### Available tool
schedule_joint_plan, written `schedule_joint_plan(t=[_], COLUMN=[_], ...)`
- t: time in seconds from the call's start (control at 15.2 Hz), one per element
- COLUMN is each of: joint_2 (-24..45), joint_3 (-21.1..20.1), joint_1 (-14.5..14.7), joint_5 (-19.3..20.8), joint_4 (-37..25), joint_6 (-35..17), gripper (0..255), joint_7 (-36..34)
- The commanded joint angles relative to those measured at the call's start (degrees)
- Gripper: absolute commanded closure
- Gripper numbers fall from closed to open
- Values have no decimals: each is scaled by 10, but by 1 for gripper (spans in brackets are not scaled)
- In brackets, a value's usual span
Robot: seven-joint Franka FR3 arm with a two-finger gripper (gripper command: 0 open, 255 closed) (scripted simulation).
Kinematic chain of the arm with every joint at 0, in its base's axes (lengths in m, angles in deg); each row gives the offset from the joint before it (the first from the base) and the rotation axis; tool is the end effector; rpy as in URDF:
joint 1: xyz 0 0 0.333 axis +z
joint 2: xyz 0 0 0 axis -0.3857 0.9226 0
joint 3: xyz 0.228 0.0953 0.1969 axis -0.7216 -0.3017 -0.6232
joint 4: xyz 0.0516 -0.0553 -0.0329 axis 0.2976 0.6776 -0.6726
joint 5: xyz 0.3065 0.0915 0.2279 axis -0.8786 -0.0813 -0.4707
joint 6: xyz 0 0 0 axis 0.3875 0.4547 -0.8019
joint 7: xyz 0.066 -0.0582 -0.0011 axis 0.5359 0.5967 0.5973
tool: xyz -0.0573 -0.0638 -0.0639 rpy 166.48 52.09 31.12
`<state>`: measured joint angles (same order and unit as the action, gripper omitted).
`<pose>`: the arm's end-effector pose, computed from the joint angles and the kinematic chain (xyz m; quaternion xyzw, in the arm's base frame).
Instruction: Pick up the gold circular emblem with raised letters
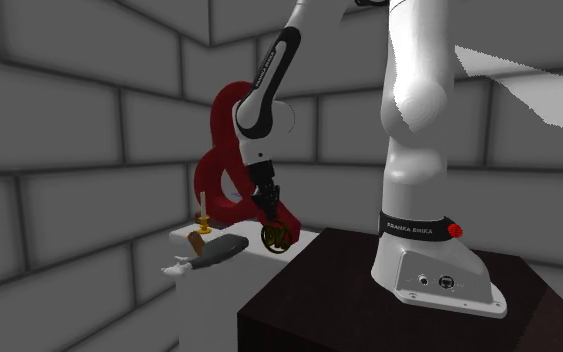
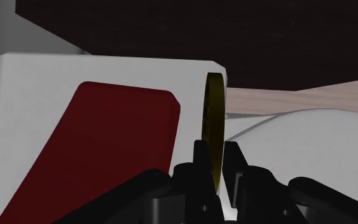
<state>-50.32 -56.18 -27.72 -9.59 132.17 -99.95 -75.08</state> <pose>0.4006 -0.0586 0.2253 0.9916 0.0044 -0.1277 0.0187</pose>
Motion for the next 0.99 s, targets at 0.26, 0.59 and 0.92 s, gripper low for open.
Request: schedule_joint_plan(t=[0.26,0.59,0.92], joint_2=[-42,-79,-108], joint_3=[-1,-1,-2], joint_1=[1,1,2], joint_5=[-2,-4,-5], joint_4=[-3,-11,-20], joint_6=[48,94,131], gripper=[255,255,255], joint_7=[3,6,8])
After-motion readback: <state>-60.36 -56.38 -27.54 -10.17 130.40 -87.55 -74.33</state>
